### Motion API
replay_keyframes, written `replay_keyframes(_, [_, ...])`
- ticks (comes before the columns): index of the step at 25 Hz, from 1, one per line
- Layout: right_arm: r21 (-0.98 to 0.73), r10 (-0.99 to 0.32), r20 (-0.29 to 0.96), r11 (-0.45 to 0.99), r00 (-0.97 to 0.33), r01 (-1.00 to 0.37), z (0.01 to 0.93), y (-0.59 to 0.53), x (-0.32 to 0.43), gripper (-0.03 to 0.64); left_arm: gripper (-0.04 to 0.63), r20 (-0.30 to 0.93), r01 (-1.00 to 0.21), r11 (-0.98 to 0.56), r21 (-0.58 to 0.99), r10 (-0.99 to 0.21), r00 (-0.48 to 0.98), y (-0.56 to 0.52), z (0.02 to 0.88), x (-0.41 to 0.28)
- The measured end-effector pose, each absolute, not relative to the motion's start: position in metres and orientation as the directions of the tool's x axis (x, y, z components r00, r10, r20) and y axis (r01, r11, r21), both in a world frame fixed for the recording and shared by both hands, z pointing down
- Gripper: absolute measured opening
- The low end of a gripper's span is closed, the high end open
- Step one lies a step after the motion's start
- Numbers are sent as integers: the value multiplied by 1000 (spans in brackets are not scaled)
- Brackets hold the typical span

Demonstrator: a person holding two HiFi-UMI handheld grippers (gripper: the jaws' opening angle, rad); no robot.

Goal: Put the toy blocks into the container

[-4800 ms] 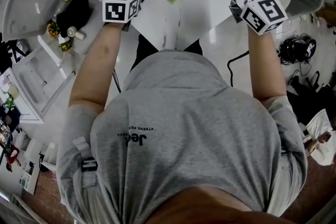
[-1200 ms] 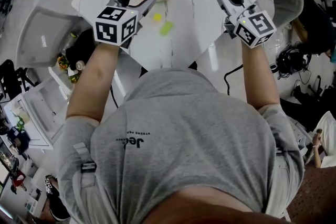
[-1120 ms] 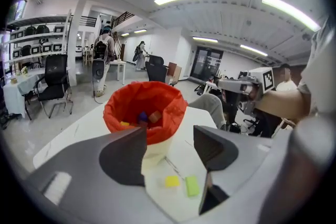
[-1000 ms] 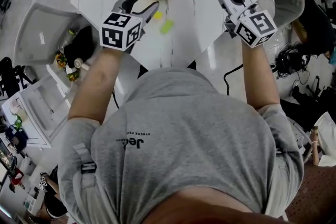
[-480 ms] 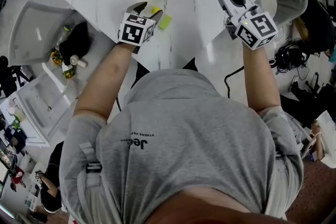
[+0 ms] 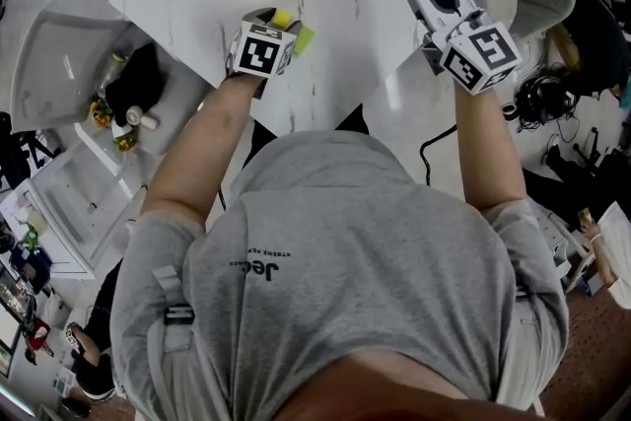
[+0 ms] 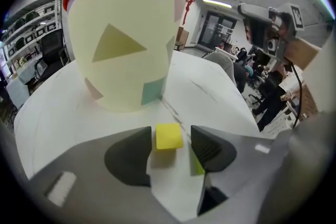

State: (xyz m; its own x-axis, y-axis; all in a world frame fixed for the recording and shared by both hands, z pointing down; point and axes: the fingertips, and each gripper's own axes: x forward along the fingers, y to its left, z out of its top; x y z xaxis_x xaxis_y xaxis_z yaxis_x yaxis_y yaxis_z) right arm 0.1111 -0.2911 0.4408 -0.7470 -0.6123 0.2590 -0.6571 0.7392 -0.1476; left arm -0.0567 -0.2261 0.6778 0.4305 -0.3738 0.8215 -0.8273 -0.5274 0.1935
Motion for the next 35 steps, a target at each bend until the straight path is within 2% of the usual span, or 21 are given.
replay_keyframes(1, [-147, -613, 260, 739, -746, -658, 442, -291, 112, 3, 272, 824, -830, -524, 193, -373, 427, -226, 678, -55])
replay_keyframes(2, [-147, -614, 261, 738, -745, -659, 442, -290, 112, 3, 204, 823, -833, -518, 197, -374, 427, -226, 676, -53])
replay_keyframes(9, [-146, -619, 253, 736, -744, -661, 437, -289, 113, 3, 202, 795, -824, -527, 208, -400, 457, -229, 650, -53])
replay_keyframes(25, [-139, -621, 170, 754, -765, -643, 401, -301, 91, 3, 202, 603, -822, -539, 183, -599, 527, -287, 463, -89])
replay_keyframes(35, [-125, -620, 169, 758, -766, -641, 392, -302, 90, 3, 202, 585, -818, -556, 151, -617, 527, -343, 432, -85])
